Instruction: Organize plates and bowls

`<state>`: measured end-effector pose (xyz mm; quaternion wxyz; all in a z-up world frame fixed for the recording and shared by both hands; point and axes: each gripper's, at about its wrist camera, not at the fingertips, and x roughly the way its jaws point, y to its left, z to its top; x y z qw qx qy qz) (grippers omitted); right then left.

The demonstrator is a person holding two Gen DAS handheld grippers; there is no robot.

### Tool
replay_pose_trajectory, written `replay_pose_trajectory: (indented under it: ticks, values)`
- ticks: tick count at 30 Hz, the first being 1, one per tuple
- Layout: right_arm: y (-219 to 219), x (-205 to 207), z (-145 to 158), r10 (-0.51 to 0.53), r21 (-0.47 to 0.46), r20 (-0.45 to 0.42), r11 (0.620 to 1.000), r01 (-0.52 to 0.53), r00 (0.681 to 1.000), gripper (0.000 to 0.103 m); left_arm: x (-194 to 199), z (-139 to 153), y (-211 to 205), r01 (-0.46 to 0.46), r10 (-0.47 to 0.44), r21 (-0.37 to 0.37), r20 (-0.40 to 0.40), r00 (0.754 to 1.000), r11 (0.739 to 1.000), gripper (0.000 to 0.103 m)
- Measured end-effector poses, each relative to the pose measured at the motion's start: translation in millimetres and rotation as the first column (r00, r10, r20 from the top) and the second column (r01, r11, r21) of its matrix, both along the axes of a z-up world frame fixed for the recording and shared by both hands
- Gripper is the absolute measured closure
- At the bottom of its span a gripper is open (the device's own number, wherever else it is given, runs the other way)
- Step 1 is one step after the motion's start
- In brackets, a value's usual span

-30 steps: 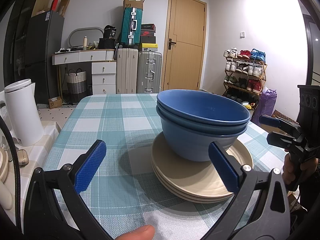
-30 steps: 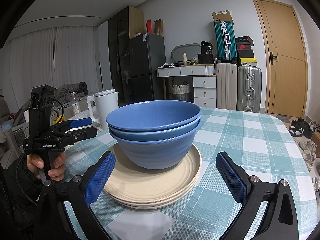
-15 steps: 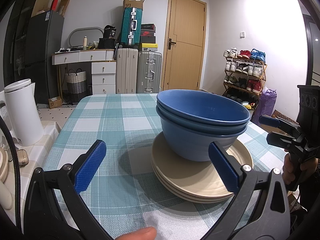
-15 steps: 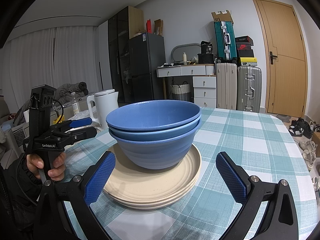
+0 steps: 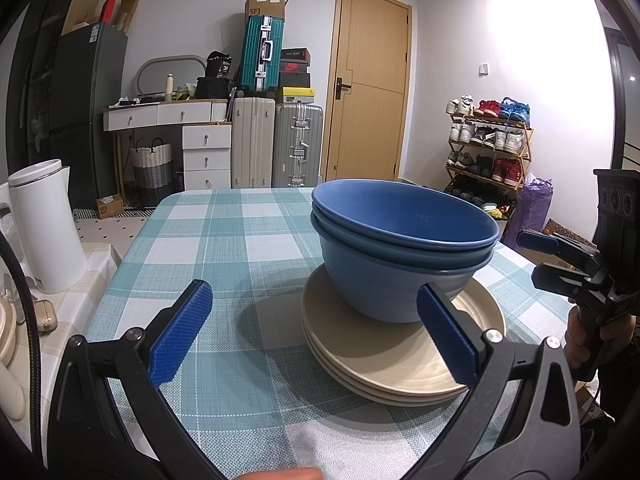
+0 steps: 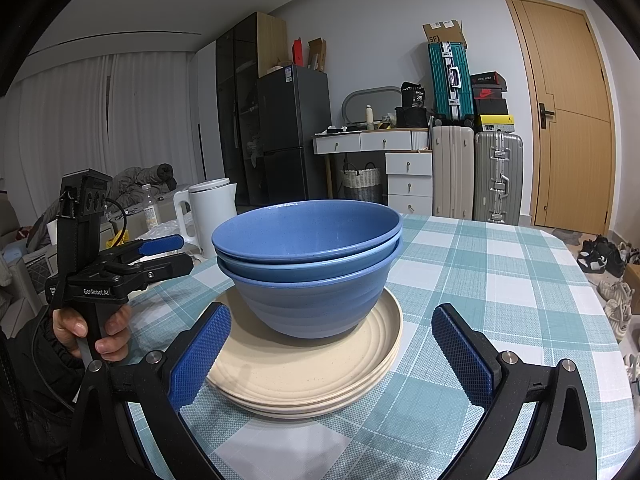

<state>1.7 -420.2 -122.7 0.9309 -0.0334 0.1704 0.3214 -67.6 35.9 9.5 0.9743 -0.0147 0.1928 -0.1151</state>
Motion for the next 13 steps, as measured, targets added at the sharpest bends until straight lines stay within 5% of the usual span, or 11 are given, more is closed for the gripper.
replay_pose_trajectory:
  ticks: [13]
  values:
    - [0.1, -0.1, 0.1, 0.0, 0.0, 0.0, 1.0, 0.0, 1.0, 0.001, -0.3, 0.5, 0.0, 0.002, -0.002, 0.001, 0.001, 1.0, 1.0, 0.001]
